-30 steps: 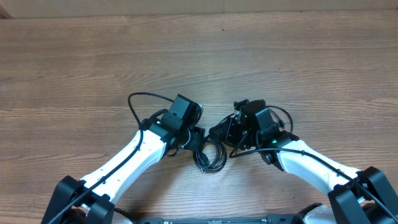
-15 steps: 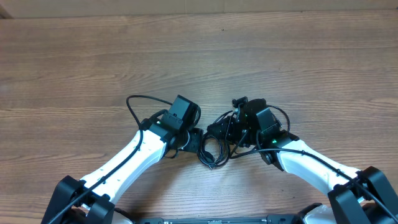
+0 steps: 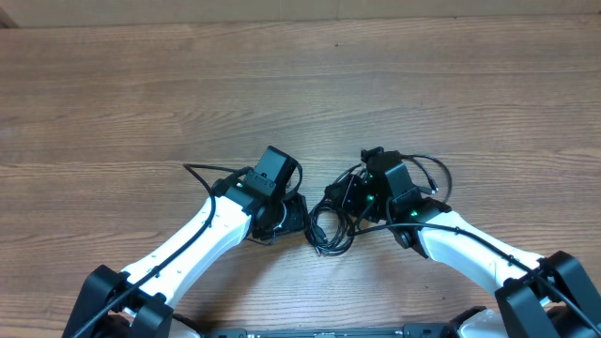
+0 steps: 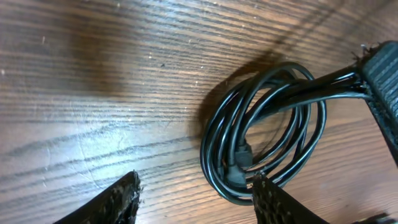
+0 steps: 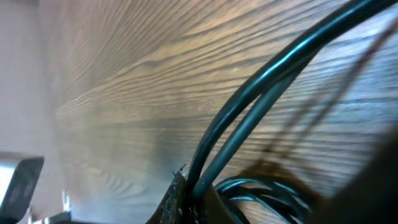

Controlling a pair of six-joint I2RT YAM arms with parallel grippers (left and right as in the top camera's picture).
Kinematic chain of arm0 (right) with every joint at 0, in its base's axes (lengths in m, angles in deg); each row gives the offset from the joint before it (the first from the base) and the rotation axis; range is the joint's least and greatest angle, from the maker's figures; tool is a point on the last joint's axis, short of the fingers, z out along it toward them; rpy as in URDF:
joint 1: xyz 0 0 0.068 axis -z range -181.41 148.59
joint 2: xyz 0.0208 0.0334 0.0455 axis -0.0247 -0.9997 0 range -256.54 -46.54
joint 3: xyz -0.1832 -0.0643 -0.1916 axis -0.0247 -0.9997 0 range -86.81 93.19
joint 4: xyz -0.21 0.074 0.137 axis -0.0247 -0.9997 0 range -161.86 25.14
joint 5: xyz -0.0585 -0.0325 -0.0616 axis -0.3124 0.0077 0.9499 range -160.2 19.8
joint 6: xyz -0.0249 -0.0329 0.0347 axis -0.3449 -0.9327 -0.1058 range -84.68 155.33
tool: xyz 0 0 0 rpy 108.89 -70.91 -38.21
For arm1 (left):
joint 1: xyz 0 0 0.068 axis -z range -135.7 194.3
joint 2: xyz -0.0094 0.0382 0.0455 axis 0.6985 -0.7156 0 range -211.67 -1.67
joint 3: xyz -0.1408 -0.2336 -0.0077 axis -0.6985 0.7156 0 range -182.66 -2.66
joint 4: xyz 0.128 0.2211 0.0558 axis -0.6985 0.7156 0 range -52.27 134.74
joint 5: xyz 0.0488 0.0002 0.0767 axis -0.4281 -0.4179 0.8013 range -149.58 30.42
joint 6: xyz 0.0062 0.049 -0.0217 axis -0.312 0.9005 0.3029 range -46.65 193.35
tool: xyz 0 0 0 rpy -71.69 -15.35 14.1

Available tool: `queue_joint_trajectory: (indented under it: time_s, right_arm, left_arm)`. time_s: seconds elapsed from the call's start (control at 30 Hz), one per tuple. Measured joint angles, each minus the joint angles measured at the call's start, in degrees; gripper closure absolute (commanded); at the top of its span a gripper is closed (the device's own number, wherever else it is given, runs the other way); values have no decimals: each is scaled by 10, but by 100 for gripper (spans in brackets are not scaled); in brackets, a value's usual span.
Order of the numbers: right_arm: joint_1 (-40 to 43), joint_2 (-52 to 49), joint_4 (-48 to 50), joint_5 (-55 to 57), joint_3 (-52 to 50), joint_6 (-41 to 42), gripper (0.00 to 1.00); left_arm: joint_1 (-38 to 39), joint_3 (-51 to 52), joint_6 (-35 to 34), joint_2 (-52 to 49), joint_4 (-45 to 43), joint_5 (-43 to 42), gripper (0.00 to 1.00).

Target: Untangle cables

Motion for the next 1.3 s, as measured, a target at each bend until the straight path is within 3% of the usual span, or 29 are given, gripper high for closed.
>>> queue_joint_trajectory:
  time_s: [0.1, 0.13, 0.17, 0.3, 0.4, 0.47, 0.6, 0.7, 0.83, 1.0, 1.03, 1.1, 1.3]
  right_arm:
    - [0, 0, 0, 14, 0, 0, 96]
    - [0, 0, 0, 18, 0, 0, 96]
    - [0, 0, 0, 21, 0, 0, 96]
    - [0, 0, -1, 28, 0, 0, 96]
    - [0, 0, -1, 29, 0, 0, 96]
    - [0, 0, -3, 29, 0, 0, 96]
    - [0, 0, -7, 30, 0, 0, 96]
    - [0, 0, -10, 31, 0, 0, 96]
    - [0, 0, -15, 33, 0, 0, 96]
    - [0, 0, -18, 33, 0, 0, 96]
    - [0, 0, -18, 33, 0, 0, 96]
    - [0, 0, -18, 33, 0, 0, 96]
    - [0, 0, -19, 33, 0, 0, 96]
  left_arm:
    - [0, 0, -39, 0, 0, -4, 46]
    - [0, 0, -53, 0, -1, -4, 59]
    - [0, 0, -80, 0, -4, -5, 62]
    - [0, 0, -136, 0, -29, -7, 68]
    - [1, 0, -159, 0, -56, -7, 67]
    - [6, 0, -168, 0, -70, -7, 62]
    - [27, 0, -178, 0, -89, -5, 71]
    - [47, 0, -184, 0, -93, 5, 72]
    - [64, 0, -188, 0, -94, 22, 64]
    - [65, 0, -193, -7, -94, 35, 64]
    - [65, 0, -193, -12, -96, 37, 65]
    - [65, 0, -193, -26, -101, 37, 78]
    - [66, 0, -199, -84, -159, 4, 78]
